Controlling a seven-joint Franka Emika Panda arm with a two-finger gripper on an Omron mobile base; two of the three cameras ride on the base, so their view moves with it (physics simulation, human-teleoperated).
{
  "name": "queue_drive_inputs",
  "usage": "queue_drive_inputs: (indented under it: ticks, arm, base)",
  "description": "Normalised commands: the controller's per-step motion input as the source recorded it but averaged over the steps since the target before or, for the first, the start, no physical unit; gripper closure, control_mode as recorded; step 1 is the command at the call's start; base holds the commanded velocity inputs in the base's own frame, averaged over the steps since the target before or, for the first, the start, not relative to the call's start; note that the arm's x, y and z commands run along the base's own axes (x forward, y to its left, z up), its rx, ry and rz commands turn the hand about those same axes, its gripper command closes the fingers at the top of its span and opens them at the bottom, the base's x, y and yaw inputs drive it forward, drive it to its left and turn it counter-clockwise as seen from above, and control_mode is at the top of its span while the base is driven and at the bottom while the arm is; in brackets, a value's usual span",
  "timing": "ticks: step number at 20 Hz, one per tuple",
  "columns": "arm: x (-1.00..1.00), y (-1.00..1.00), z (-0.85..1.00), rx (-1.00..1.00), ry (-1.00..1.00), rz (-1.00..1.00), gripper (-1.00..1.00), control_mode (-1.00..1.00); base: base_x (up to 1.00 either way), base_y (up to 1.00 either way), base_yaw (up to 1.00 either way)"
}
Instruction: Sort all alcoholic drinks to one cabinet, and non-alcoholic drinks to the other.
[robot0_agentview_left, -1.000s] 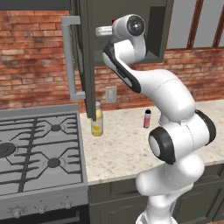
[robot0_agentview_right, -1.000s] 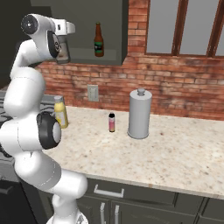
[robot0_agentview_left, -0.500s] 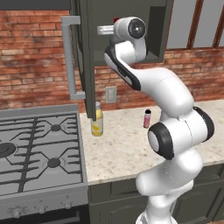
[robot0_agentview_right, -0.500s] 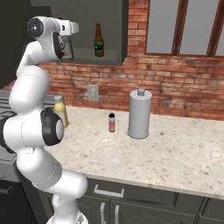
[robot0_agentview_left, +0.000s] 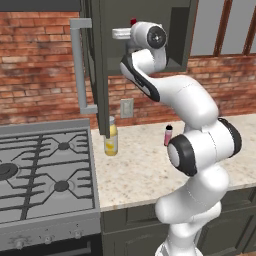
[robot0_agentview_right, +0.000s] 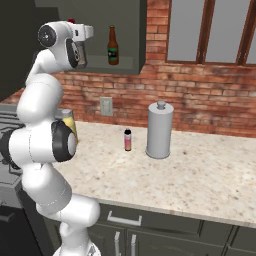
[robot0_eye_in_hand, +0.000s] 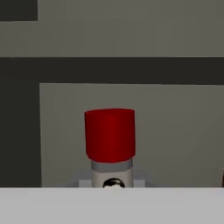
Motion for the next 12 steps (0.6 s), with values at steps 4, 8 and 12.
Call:
queue_drive_inputs:
  ticks: [4, 8, 12]
  arm:
    - [0.18, 0.0, 0.08, 0.0, -0.04, 0.0, 1.0, -1.0]
    - [0.17, 0.0, 0.16, 0.0, -0.04, 0.0, 1.0, -1.0]
    - [0.03, 0.0, 0.19, 0.0, -0.03, 0.0, 1.0, -1.0]
  base:
    - [0.0, 0.0, 0.0]
    - [0.0, 0.0, 0.0]
    - [0.0, 0.0, 0.0]
